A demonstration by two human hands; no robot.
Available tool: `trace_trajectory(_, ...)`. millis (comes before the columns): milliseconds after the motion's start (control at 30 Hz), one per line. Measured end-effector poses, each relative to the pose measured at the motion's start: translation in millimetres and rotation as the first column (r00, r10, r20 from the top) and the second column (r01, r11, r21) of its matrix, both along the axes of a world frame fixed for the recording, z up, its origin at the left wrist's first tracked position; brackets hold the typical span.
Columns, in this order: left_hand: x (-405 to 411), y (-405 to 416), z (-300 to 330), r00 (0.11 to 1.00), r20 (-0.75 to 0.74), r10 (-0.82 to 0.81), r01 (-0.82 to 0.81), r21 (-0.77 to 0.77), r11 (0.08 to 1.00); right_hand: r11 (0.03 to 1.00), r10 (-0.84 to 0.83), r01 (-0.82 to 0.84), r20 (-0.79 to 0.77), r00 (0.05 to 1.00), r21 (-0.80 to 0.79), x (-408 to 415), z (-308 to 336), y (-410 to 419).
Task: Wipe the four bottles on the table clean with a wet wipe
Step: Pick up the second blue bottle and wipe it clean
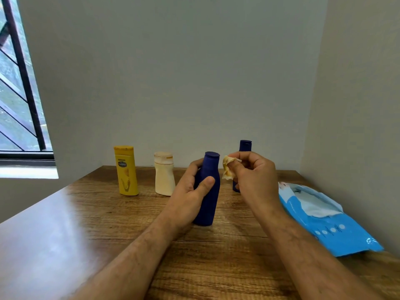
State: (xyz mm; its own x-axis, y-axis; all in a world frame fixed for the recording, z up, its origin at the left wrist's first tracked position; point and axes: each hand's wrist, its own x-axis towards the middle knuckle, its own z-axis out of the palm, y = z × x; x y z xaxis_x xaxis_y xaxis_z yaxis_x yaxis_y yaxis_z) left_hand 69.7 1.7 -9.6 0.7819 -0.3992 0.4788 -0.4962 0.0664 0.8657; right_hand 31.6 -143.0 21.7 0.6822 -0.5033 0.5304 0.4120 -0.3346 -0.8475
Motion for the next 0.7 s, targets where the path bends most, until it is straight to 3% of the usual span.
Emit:
trace_trajectory(167, 8.5, 0.7, -5.5, 0.998, -0.012, 0.061, -0.060, 0.044, 0.997, 0.997, -0.028, 0.026, -0.030, 0.999, -0.076, 0.3, -3.4, 0.9)
trace_trajectory(300, 7.6, -3.7, -11.5, 0.996, 0.007, 0.084, -0.082, 0.310, 0.947, 0.991, -0.035, 0.027, -0.061, 0.998, -0.132, 2.2, -9.2, 5.2)
trace_trajectory(400, 11.9, -9.6, -19.4, 0.978, 0.025, 0.207, -0.202, 0.358, 0.912, 0.994, -0.005, -0.003, -0.066, 0.998, -0.114, 3.8, -10.5, 8.4)
trace_trajectory(567, 6.5, -22.6, -19.1, 0.837, 0.159, 0.524, -0.545, 0.342, 0.766, 0.993, -0.008, 0.005, -0.023, 1.000, -0.120, 5.6, -11.3, 10.0)
trace_trajectory(700, -1.2, -31.8, -18.6, 0.763, 0.249, 0.597, -0.642, 0.397, 0.655, 0.993, -0.048, 0.049, 0.011, 0.999, -0.103, 7.7, -12.0, 5.9)
